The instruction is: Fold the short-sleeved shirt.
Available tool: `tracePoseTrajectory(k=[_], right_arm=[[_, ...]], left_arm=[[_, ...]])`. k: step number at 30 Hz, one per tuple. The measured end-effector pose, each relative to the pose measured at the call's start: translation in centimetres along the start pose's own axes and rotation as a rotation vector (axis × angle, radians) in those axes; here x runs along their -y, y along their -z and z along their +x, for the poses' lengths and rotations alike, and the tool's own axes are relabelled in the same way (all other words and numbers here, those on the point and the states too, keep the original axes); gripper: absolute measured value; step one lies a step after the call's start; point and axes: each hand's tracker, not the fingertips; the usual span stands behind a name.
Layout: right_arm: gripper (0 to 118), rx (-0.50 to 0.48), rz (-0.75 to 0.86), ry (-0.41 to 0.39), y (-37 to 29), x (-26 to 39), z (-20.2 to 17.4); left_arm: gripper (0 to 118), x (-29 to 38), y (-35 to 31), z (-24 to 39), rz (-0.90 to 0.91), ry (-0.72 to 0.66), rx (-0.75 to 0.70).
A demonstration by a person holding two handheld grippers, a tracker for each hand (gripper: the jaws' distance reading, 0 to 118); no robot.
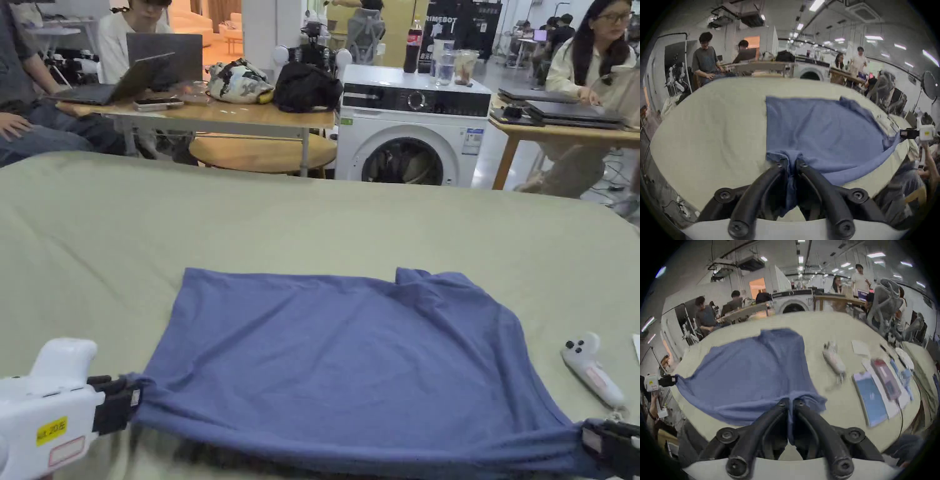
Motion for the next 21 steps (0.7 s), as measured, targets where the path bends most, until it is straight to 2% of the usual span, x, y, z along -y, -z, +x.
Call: tracePoseTrajectory(k=[7, 10, 11, 12, 13, 14, 15, 18, 20, 21], right_arm=[[1, 0.086, 0.008, -0.042, 10.0, -9.1, -2.5], [2, 0.09, -0.015, 0.015, 14.7, -10.2, -2.2], [7, 0.109, -0.029, 0.036, 15.9, -10.4, -2.2], [19, 0.114, -0.023, 0.029, 16.5, -10.4, -2.4], [50, 0.133, -0.017, 0.026, 17.1, -10.2, -2.5], [70, 0.155, 0.001, 0.022, 17.7, -9.9, -2.3], [75, 0.169, 0.022, 0.022, 17.7, -9.5, -2.5], [73, 0.129, 0.101, 0.033, 16.5, -8.6, -3.3], [72, 0.112, 0.134, 0.006, 15.3, -8.1, -4.7], [67, 0.103, 0.158, -0.015, 14.7, -7.9, -5.4]], left_arm=[[5, -8.0, 9.4, -2.8, 0.002, -0.121, -0.006], [5, -9.7, 13.6, -2.9, -0.021, -0.131, -0.06], [4, -10.0, 15.6, -3.5, -0.024, -0.145, -0.065], [10, -10.1, 16.4, -3.5, -0.022, -0.144, -0.068], [34, -10.3, 17.1, -3.1, -0.024, -0.133, -0.101], [58, -10.3, 17.5, -2.6, -0.01, -0.107, -0.135], [76, -10.3, 17.4, -2.2, 0.007, -0.078, -0.145], [78, -10.3, 16.6, -0.9, 0.076, -0.088, -0.078], [77, -10.3, 15.8, 0.8, 0.099, -0.026, -0.092], [77, -10.2, 15.3, 1.6, 0.119, 0.005, -0.101]])
